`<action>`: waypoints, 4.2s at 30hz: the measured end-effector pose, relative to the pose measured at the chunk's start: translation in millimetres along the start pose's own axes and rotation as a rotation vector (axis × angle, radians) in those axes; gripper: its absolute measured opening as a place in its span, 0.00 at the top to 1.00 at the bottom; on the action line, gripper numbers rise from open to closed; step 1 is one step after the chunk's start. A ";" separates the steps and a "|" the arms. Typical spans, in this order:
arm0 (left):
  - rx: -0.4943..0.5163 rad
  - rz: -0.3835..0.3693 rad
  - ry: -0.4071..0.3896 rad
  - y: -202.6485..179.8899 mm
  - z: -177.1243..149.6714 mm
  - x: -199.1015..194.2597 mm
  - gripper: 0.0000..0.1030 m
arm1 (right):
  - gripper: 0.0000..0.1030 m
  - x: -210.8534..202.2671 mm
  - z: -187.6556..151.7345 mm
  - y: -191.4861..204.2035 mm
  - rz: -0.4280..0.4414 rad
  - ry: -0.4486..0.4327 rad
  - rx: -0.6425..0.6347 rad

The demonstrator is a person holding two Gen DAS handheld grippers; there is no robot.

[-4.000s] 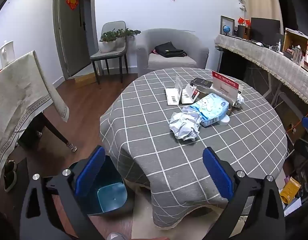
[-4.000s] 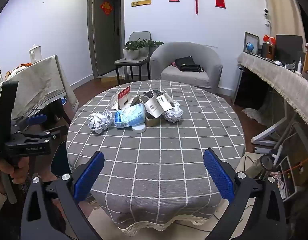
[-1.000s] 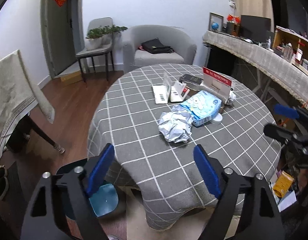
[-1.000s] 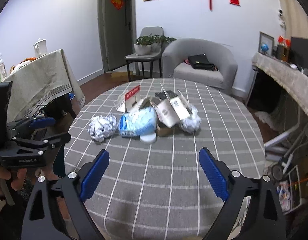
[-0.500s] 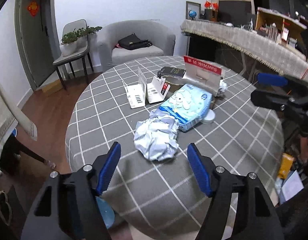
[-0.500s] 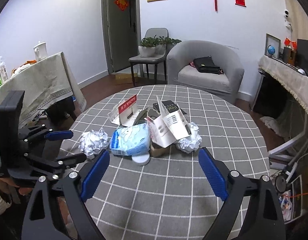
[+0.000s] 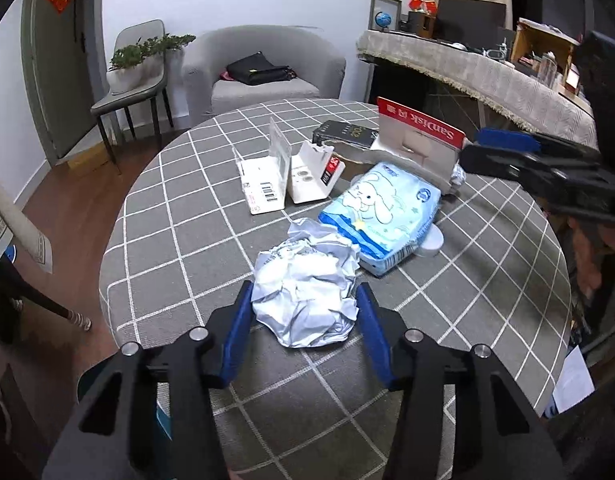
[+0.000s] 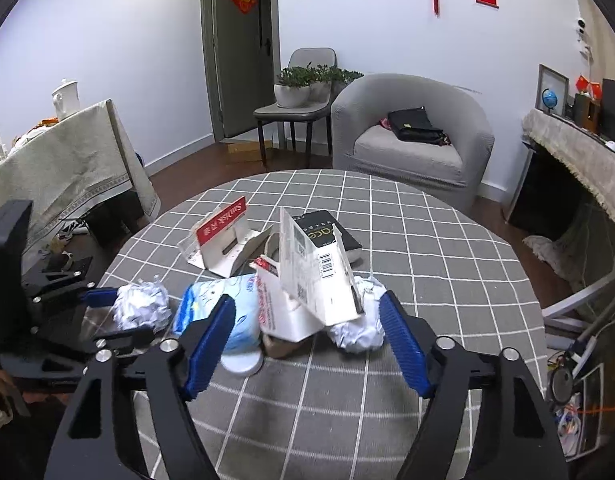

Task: Collect trash
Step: 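Grasp the crumpled foil ball with the left tool while the right tool grasps the white-red cardboard box, then carry the foil ball with the left tool over the teal bin and release it, then lower the cardboard box into the teal bin and open the right tool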

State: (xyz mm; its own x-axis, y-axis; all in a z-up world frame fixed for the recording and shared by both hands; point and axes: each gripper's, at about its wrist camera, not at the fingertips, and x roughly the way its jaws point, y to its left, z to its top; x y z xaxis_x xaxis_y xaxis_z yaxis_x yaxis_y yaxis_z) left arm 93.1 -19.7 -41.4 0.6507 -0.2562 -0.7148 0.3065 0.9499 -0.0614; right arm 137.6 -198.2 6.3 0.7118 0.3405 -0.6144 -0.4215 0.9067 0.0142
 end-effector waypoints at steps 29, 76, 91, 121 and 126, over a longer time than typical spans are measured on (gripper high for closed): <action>-0.057 -0.064 -0.043 18.8 -7.1 -23.6 0.50 | 0.71 46.4 21.7 -2.7 -0.076 0.052 -0.036; -0.352 0.257 0.122 209.4 -121.5 -67.7 0.51 | 0.73 46.1 85.5 211.8 0.232 -0.016 -0.177; -0.404 0.210 0.350 236.1 -165.7 -18.6 0.50 | 0.73 79.5 79.1 257.9 0.280 0.054 -0.232; -0.428 0.300 0.124 271.6 -149.3 -119.5 0.33 | 0.73 160.4 2.8 347.9 0.370 0.340 -0.364; -0.442 0.311 0.067 269.6 -137.8 -136.8 0.33 | 0.73 180.8 -28.3 369.3 0.360 0.435 -0.419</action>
State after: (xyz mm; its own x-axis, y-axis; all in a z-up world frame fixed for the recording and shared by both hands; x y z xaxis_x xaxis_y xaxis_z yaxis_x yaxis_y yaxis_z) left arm -9.0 296.1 -56.2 0.6141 0.0470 -0.7879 -0.2237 0.9677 -0.1166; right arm 94.7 191.2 -122.0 0.2350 0.3918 -0.8895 -0.8321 0.5540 0.0242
